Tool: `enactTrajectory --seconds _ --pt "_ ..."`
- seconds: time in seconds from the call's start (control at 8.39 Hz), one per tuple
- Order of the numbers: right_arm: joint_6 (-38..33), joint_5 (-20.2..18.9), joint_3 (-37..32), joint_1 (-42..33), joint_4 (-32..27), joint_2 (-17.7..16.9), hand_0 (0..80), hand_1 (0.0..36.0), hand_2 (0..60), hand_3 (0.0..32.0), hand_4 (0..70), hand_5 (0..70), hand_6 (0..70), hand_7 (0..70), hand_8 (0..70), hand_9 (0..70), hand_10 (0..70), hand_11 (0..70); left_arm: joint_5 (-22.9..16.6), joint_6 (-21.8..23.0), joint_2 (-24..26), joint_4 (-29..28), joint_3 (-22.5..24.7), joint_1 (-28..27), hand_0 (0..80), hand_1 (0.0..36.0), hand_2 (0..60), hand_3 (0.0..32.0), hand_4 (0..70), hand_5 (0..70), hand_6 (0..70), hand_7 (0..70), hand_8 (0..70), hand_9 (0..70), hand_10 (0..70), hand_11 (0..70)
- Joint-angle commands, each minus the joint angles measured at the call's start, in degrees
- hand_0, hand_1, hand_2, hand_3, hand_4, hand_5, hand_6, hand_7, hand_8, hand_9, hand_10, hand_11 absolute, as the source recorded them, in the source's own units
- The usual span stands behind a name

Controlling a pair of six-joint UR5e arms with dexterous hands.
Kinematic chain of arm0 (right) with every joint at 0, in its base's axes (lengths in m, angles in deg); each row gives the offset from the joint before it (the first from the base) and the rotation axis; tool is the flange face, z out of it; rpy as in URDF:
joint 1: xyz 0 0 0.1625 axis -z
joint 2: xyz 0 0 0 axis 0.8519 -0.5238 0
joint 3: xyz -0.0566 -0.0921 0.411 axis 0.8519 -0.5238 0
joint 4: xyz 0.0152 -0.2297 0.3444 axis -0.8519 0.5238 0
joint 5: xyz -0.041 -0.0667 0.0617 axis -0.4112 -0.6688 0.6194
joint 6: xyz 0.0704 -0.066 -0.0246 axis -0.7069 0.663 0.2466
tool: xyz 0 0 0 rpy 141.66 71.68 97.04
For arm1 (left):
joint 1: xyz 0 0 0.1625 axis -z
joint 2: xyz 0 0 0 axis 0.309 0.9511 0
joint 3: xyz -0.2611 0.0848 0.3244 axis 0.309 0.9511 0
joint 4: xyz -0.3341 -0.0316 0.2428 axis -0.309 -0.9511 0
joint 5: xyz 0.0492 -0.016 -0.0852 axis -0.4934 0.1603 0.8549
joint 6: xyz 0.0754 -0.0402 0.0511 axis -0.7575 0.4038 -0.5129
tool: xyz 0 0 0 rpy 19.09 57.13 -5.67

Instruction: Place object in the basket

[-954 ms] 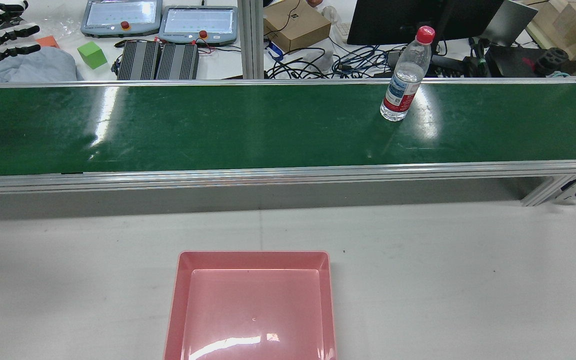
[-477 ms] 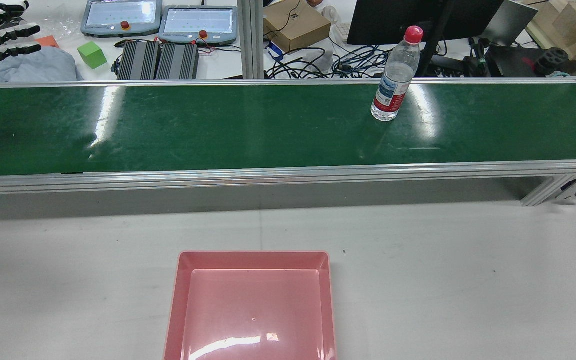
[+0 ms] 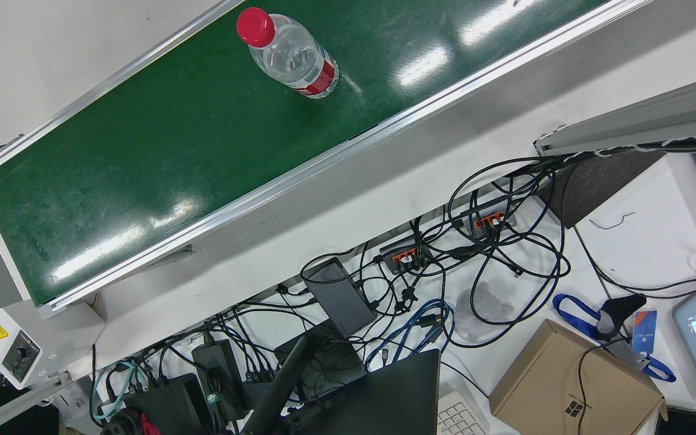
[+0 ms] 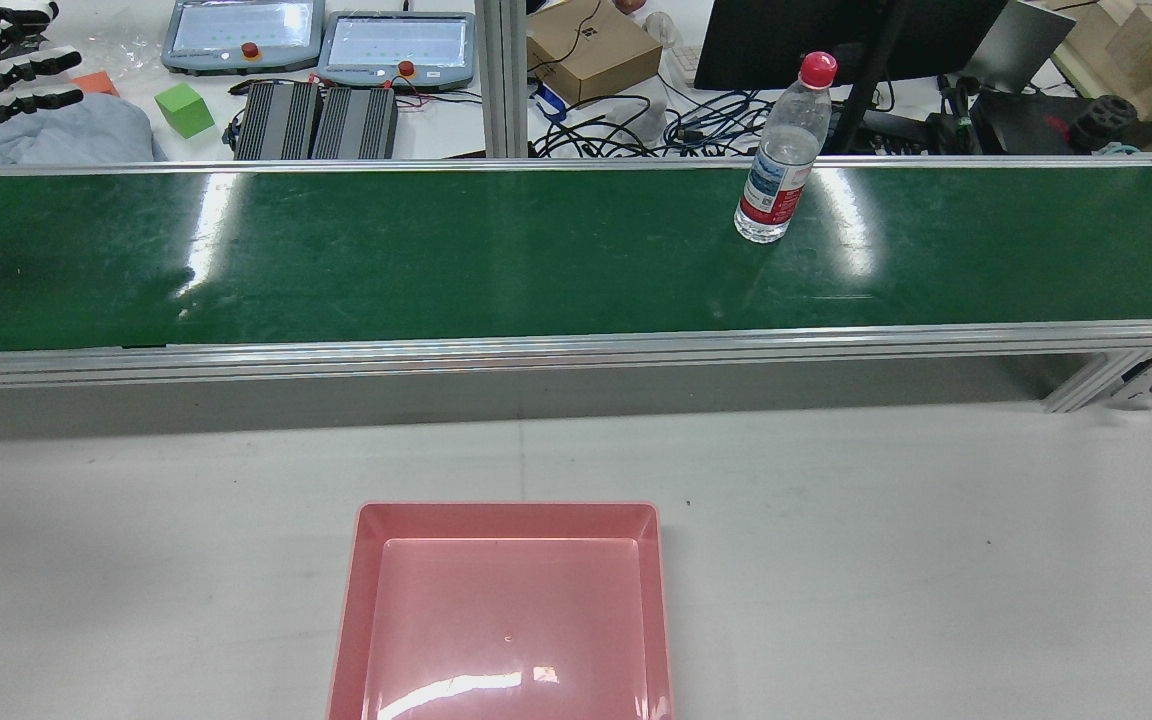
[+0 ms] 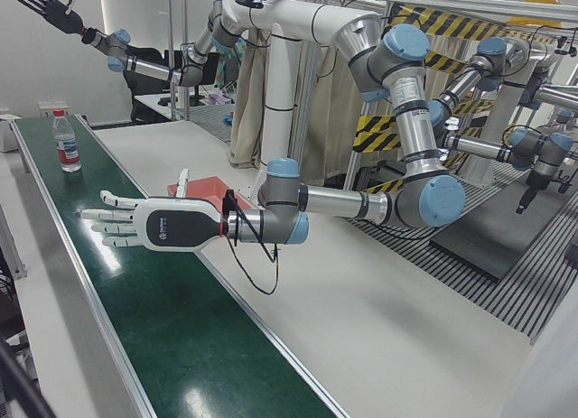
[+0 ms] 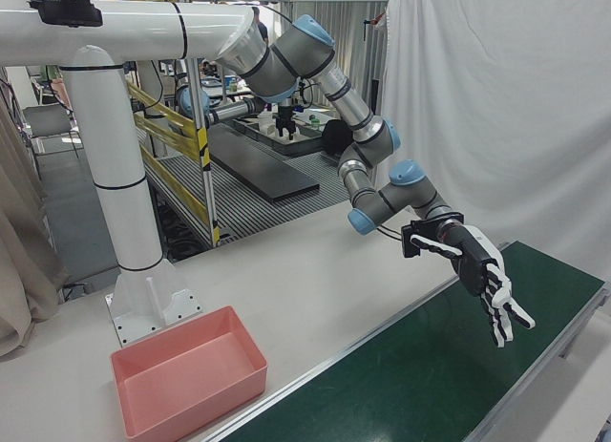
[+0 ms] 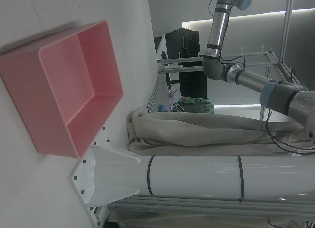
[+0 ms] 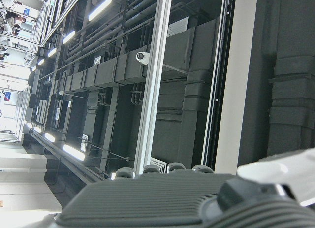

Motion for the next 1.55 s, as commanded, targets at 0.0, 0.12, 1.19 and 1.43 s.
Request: enactTrajectory --seconds 0.0,0.12,1.19,1.43 --pt "0.0 0.0 0.0 0.1 0.0 0.0 0.0 0.0 0.0 0.0 0.0 0.0 0.0 0.0 0.0 0.0 0.0 0.0 0.0 0.0 -0.1 0.0 0.1 0.2 41.6 0.0 0.0 10.2 0.0 31.7 3.6 2.2 8.8 9.7 8.1 11.7" --pt "0.0 0.0 0.0 0.0 0.0 0.0 0.0 0.0 0.0 0.0 0.0 0.0 0.0 0.0 0.0 0.0 0.0 0.0 0.0 0.0 -0.1 0.0 0.1 0.2 41.8 0.0 0.0 10.6 0.0 31.4 3.4 2.3 8.8 9.7 8.1 11.7" --pt "0.0 0.0 0.1 0.0 0.0 0.0 0.0 0.0 0.0 0.0 0.0 0.0 0.0 0.0 0.0 0.0 0.0 0.0 0.0 0.0 -0.1 0.6 1.6 0.2 43.2 0.0 0.0 9.2 2.8 32.3 4.9 3.2 11.1 11.3 9.3 13.3" --pt "0.0 0.0 0.0 0.1 0.0 0.0 0.0 0.0 0.0 0.0 0.0 0.0 0.0 0.0 0.0 0.0 0.0 0.0 0.0 0.0 -0.1 0.7 1.5 0.1 43.3 0.0 0.0 9.2 2.9 32.2 4.9 3.2 10.9 11.1 9.3 13.3"
